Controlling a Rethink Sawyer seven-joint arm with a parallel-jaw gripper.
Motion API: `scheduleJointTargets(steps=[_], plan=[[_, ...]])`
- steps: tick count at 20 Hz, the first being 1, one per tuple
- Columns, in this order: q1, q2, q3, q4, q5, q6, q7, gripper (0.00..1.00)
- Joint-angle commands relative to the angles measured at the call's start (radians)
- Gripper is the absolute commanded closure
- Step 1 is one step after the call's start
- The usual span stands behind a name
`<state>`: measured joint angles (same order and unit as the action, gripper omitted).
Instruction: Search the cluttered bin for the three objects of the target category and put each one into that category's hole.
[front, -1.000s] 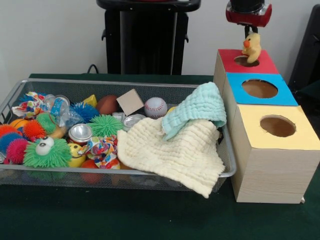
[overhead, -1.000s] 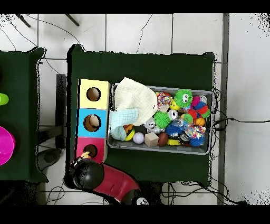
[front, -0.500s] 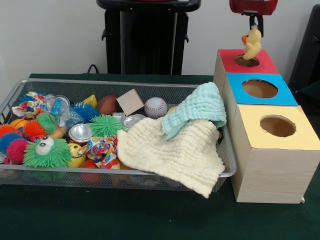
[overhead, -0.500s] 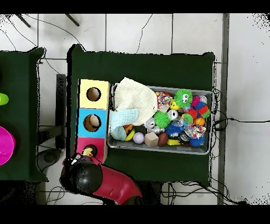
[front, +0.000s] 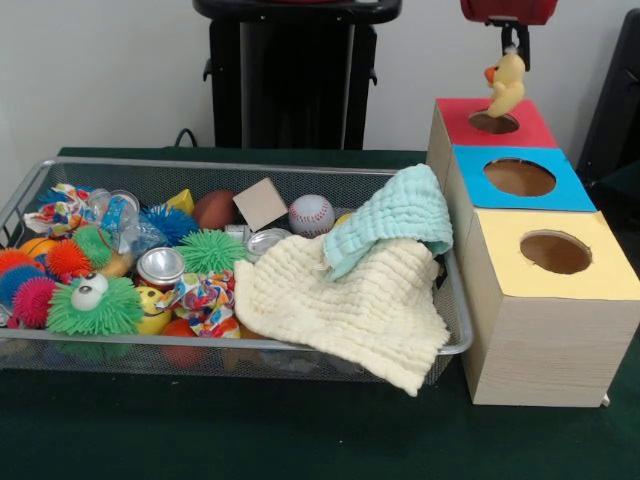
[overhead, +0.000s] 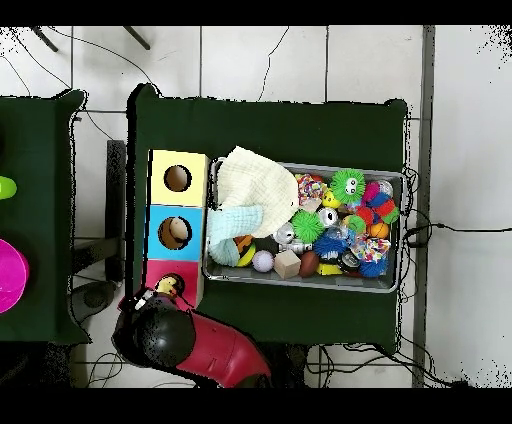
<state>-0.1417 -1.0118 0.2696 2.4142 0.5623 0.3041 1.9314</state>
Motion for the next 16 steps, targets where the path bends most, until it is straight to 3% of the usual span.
scheduleJointTargets(steps=[1,16], plan=[[-0.027,0.025,0.038,-0.022,0.060,-0.020,0.198,1.00],[-0.027,0.064,0.019,-0.067,0.029,-0.082,0.189,1.00]])
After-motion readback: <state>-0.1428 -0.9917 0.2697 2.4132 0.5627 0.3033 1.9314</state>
